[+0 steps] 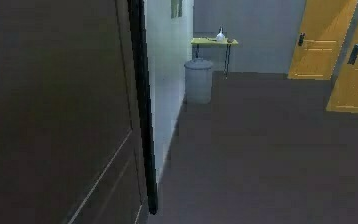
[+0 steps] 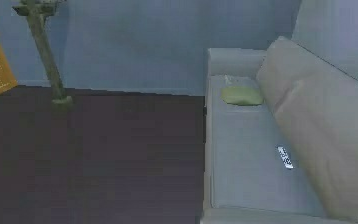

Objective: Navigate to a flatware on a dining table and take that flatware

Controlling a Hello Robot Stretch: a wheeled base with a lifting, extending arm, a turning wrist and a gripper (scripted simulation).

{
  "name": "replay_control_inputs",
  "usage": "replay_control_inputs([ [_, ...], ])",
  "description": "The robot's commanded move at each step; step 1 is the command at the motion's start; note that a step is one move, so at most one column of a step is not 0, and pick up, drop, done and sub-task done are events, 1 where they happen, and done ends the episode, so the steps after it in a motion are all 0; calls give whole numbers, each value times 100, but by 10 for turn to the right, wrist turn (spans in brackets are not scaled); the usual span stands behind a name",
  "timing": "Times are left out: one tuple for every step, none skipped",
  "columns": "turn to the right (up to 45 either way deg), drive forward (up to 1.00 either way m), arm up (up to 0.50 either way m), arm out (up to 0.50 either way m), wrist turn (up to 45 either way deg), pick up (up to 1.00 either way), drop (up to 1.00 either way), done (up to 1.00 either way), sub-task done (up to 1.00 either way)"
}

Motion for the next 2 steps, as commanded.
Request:
replay_control_inputs([
  [330, 0, 0, 0, 0, 0, 0, 0, 0],
  [0, 100, 0, 0, 0, 0, 0, 0, 0],
])
